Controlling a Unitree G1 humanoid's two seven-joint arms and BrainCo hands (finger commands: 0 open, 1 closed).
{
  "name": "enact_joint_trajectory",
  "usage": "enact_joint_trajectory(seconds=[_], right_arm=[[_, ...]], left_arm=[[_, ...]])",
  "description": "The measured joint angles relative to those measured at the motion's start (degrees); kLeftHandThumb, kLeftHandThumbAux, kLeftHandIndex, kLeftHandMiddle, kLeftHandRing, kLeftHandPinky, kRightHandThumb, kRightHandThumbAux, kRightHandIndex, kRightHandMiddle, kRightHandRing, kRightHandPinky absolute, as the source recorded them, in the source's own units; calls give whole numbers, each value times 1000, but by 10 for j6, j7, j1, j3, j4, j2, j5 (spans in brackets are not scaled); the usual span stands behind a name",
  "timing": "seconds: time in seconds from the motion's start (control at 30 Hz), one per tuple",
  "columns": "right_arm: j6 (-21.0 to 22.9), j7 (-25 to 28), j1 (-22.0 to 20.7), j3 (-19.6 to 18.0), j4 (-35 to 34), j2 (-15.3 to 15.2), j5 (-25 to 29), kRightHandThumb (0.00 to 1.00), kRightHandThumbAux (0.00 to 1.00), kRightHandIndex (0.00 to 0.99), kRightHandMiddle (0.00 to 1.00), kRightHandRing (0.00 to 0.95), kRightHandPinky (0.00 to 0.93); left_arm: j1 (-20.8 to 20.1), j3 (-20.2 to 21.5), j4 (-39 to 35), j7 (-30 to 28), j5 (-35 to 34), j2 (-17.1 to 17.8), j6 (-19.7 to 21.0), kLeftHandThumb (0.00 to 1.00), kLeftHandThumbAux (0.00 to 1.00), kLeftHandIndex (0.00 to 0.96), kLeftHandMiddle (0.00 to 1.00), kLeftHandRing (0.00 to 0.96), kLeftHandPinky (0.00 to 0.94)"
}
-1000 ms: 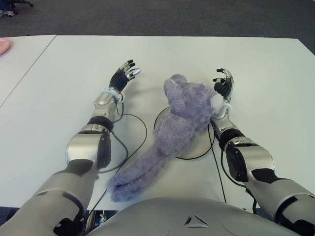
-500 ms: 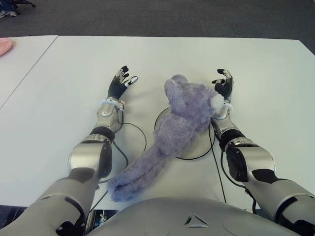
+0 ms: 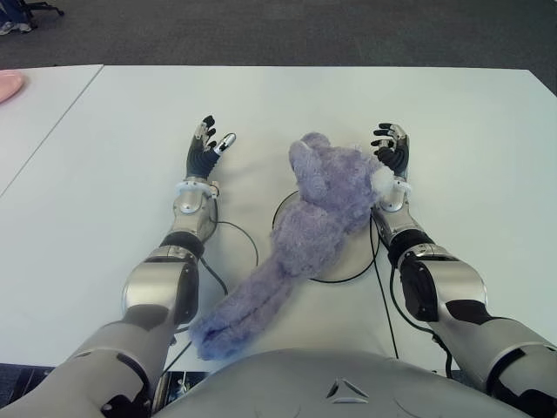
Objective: Put the doll into the plate.
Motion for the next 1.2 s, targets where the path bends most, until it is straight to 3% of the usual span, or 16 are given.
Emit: enact_joint_trajectory(seconds=[0.2,0.43,0.63,1.2], right_arm=[[0,11,1,-8,-1,0,8,206,949,303,383,463,506],[0,16,1,-11,-1,-1,12,58,959,288,366,443,499],[0,25,1,-12,-1,-1,16,7,962,284,355,433,504],[0,38,1,-14,-2,-1,23,0,993,299,352,439,489]], left_arm=[[2,-1,-4,29,12,-6,6,0,554,105,114,85,80],[1,0,-6,45,20,-9,10,0,581,121,133,106,98],[1,0,-6,55,23,-10,12,0,616,154,160,132,132],[1,6,-6,55,21,-11,13,0,703,198,189,161,156]])
